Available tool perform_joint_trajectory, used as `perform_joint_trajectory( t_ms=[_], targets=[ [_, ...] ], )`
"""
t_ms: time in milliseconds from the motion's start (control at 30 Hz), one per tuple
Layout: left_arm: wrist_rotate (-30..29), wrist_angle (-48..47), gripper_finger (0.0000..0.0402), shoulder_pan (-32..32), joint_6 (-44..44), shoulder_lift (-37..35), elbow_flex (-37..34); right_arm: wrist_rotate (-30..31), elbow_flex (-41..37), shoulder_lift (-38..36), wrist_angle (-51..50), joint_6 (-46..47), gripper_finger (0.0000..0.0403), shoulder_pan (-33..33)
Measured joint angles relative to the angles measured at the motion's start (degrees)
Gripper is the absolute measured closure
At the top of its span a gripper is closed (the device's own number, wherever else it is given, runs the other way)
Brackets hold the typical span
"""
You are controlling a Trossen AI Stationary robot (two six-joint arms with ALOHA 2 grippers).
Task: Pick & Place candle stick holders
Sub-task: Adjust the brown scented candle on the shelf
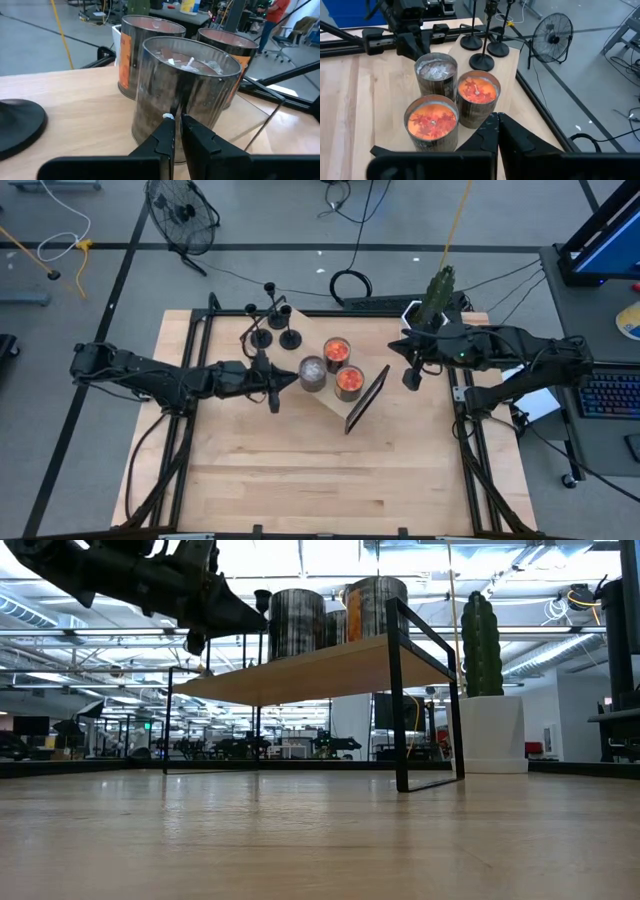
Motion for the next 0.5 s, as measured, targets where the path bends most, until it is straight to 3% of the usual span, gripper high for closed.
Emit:
perform_joint_trajectory(
  t_ms=[500],
  targets=[
    [2.46,0.82,0.0369,0.22,-2.02,0.63,-0.02,-0.02,-0.02,0.0,0.71,-1.2,0.0403,-0.04]
  ],
)
